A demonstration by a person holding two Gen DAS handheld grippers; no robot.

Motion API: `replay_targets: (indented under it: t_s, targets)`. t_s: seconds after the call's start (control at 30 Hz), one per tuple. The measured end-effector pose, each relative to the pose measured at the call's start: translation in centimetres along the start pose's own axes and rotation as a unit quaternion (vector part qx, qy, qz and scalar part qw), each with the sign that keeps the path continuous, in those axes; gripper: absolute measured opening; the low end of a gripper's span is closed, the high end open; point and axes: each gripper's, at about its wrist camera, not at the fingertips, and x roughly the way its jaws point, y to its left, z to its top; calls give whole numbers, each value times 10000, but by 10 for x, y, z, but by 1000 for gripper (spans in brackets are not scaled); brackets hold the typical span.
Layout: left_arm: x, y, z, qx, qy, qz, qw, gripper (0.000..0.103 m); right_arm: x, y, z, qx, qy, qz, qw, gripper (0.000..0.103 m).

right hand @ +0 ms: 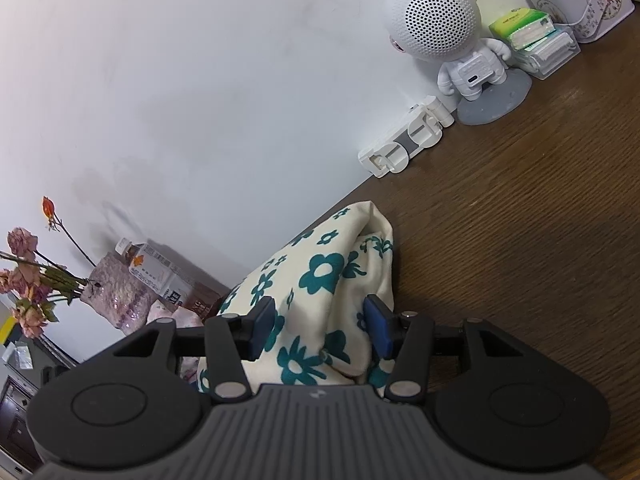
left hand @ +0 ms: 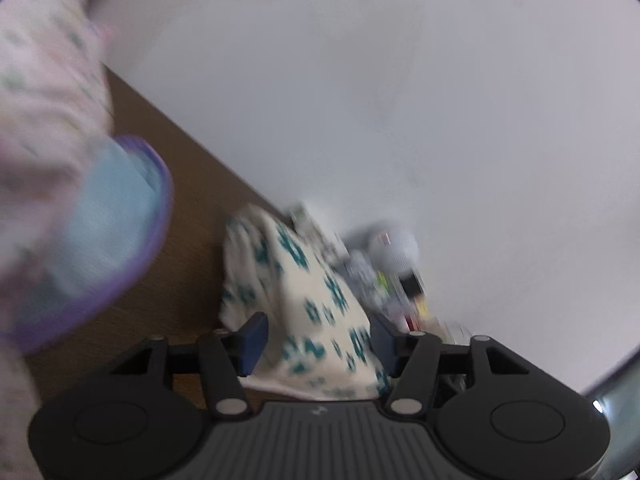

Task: Fold clothes
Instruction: 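Carry the bundle with both tools toward the pink garment by the wall, then lower the bundle onto the table and open both tools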

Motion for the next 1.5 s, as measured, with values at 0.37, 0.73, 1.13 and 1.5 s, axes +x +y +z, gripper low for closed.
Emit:
replay_targets:
  t_s: [0.37,0.73,1.13,1.5]
  targets:
    - [9,-16,-20,695,136,256,9972,37,-4,0,5,67,-71,38,9999,48]
    - [14,-21,-27,761,-28,605,9953,43,15,1,9,108,164,198,9996,41]
    - [-16,-57,-49,2174,-732,1290,9648,93,-18,40,0,-967,-80,-269,9949,88]
    - [-28,-79,-93,2869,-733,2019,9336,103,-25,81,-31,-2114,44,-1066,9716,103]
